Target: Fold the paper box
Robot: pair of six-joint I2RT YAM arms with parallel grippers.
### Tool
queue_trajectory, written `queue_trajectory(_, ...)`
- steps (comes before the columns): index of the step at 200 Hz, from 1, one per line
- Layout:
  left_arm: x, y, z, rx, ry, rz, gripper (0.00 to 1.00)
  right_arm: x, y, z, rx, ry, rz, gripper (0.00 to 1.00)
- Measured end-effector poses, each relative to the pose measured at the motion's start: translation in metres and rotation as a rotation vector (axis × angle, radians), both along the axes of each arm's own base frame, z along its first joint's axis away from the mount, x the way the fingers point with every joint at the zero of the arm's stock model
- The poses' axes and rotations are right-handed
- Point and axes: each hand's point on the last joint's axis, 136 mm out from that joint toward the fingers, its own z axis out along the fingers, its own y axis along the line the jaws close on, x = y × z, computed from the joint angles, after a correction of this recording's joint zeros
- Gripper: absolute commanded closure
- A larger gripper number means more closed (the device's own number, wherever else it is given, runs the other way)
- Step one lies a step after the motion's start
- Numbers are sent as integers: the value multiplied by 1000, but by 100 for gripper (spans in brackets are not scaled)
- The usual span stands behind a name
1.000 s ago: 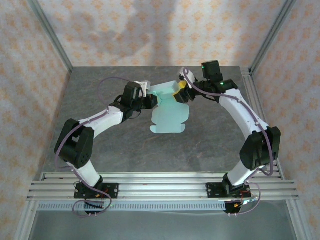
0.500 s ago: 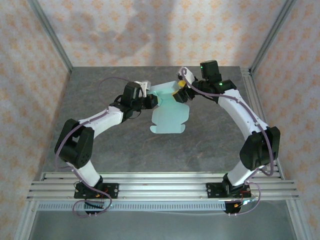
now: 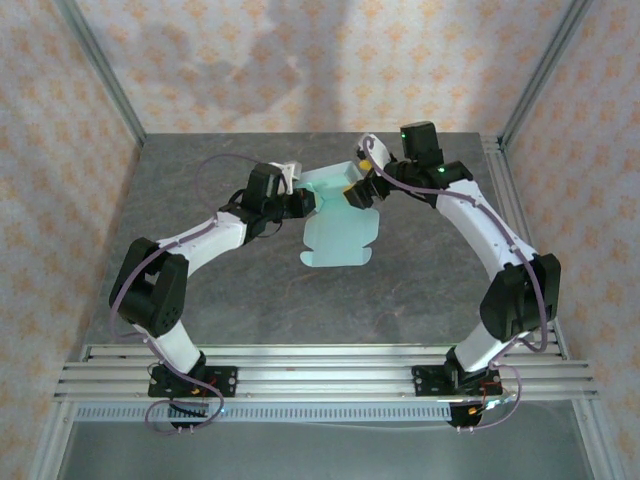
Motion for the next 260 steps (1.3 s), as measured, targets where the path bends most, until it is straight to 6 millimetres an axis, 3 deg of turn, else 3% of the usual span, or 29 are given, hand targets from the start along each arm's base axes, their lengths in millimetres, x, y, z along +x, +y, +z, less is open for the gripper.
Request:
queue_trajectory(25, 6, 12, 1, 20, 23, 40, 100, 6, -13, -4, 26, -1, -102, 0)
queue_trajectory(62, 10, 35, -7, 121, 128, 96, 100, 28, -49, 1, 88, 7, -370, 0)
queue_trajectory(120, -24, 73, -25, 440, 339, 69, 100, 30, -73, -6, 195, 106, -605, 0)
queue_trajectory(158, -60, 98, -31, 610, 485, -1, 100, 32, -73, -13, 242, 178, -654, 1)
queue_trajectory(201, -91, 120, -53, 777, 679, -99, 100, 39, -66, -45, 248, 293, -668, 1)
queue_trajectory(260, -109, 141, -91, 963, 912, -204, 99, 45, -51, -76, 273, 404, -645, 1)
